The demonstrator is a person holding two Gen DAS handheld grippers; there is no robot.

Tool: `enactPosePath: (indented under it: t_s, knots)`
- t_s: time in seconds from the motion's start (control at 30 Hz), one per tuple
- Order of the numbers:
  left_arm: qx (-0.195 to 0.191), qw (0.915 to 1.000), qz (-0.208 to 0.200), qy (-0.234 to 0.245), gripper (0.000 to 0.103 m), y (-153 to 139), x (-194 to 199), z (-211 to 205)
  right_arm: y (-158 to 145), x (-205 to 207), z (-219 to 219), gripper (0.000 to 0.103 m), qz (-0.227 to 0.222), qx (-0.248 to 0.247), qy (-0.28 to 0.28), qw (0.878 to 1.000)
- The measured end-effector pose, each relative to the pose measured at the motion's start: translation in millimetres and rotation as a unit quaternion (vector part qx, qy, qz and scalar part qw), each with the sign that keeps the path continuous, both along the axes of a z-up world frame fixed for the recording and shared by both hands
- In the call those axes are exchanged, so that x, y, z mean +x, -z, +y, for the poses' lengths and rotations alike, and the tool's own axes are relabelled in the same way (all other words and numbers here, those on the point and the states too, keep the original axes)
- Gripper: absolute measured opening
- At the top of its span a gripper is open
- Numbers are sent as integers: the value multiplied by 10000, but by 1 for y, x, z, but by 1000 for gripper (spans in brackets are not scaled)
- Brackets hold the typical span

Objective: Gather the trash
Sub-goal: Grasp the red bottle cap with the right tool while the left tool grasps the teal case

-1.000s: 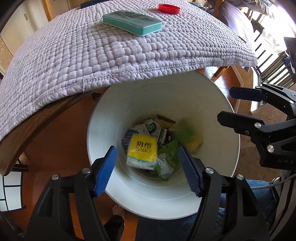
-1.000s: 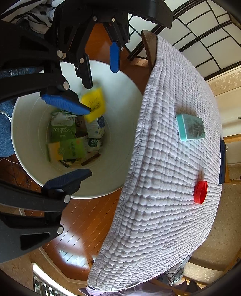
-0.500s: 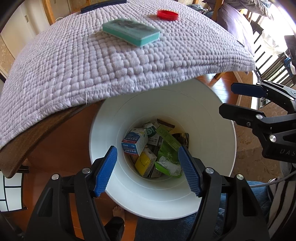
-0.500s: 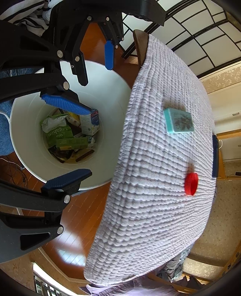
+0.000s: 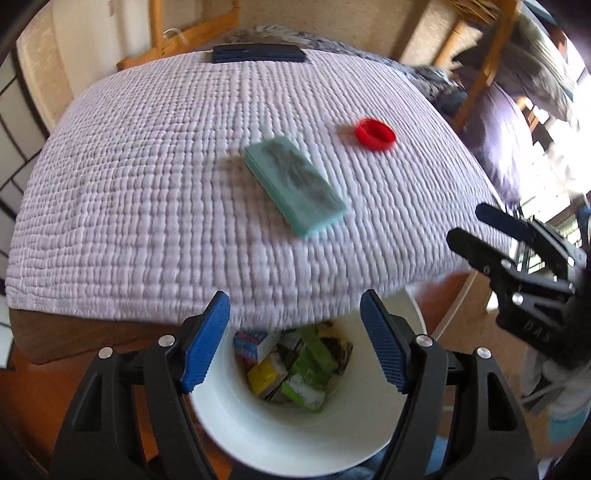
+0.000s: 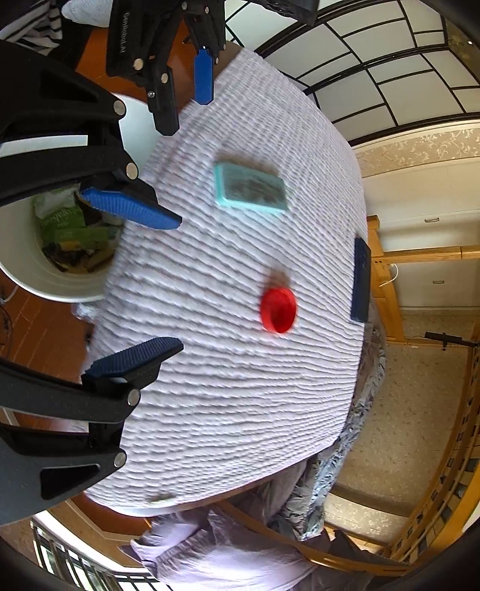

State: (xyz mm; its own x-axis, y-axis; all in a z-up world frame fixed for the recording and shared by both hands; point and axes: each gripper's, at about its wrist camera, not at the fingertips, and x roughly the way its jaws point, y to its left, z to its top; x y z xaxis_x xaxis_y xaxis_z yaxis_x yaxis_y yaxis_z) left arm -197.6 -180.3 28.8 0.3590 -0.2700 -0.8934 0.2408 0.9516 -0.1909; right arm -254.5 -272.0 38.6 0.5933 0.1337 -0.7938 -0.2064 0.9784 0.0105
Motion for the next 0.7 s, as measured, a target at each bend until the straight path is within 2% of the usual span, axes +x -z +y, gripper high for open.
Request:
enactPosePath:
  t_s: [0.1,0.2,0.37,0.7]
  knots:
    - [-71,9997,-72,-228,75,-3,17,-8,2,29,-4,60,-41,-33,-4,10000]
    - [86,9989,-202,-423,74,-1,31,-16,6,56,-8,60,-36,7,-17,10000]
    - [74,9975,-147,-682,75,8,48,-23,16,95,-10,60,24,59,-119,9999]
    - [520,9928,-316,-1037,75,19,65,-33,34,133,-8,60,183,151,-304,9993]
